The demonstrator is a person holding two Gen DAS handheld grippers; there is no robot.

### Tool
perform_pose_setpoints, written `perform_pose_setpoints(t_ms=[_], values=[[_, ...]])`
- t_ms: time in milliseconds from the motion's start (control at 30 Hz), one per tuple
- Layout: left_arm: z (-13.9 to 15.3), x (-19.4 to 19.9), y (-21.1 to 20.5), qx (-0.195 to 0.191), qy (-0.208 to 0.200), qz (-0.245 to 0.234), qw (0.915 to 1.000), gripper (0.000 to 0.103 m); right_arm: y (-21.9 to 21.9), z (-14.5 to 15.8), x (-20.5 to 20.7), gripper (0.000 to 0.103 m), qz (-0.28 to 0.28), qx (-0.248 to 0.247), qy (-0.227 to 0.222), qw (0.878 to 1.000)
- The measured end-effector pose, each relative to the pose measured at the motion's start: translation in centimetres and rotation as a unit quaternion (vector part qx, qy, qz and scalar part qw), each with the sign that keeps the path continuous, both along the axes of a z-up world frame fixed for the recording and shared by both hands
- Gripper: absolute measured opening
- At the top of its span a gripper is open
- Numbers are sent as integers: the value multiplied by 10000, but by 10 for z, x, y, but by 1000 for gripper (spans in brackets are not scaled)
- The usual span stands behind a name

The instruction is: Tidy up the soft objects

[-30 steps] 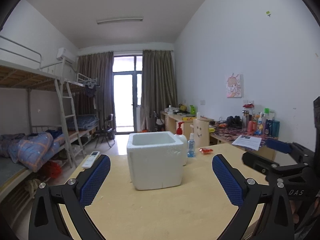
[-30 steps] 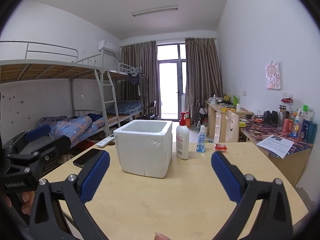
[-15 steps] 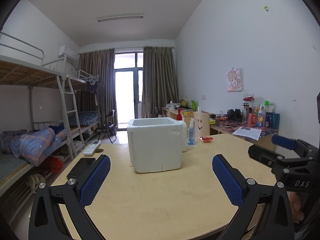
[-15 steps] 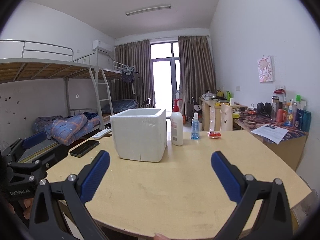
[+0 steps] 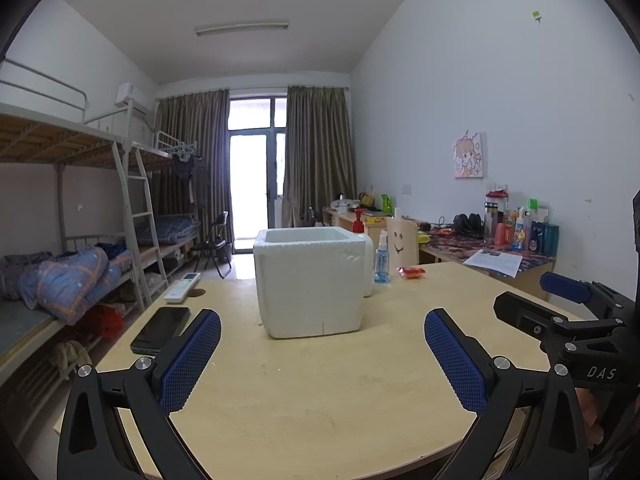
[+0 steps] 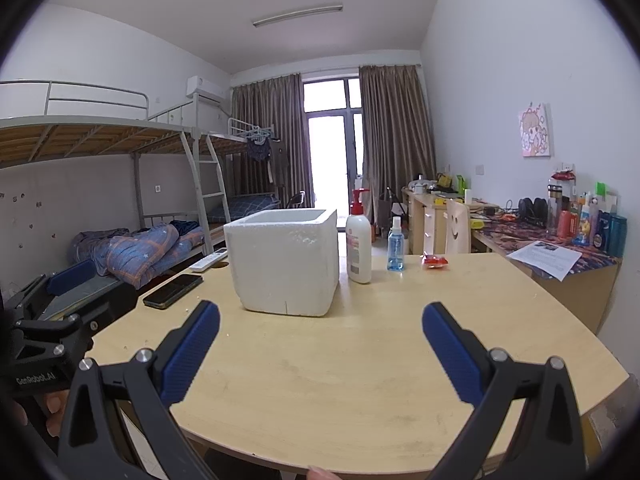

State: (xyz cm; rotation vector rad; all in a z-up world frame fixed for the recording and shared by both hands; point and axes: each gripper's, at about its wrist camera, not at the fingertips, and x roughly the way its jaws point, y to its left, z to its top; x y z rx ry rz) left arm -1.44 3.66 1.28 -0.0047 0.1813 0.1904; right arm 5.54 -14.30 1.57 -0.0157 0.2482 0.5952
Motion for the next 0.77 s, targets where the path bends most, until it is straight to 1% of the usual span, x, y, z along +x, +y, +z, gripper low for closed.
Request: perform_pose_setpoints(t_ms=[300, 767], values=[[0, 1, -2, 71, 26, -35, 10000, 102, 2, -2, 1, 102, -7, -20, 11, 10000], [2, 0, -4, 61, 17, -69, 10000, 102, 0, -2, 1, 102, 10, -34, -11, 10000]])
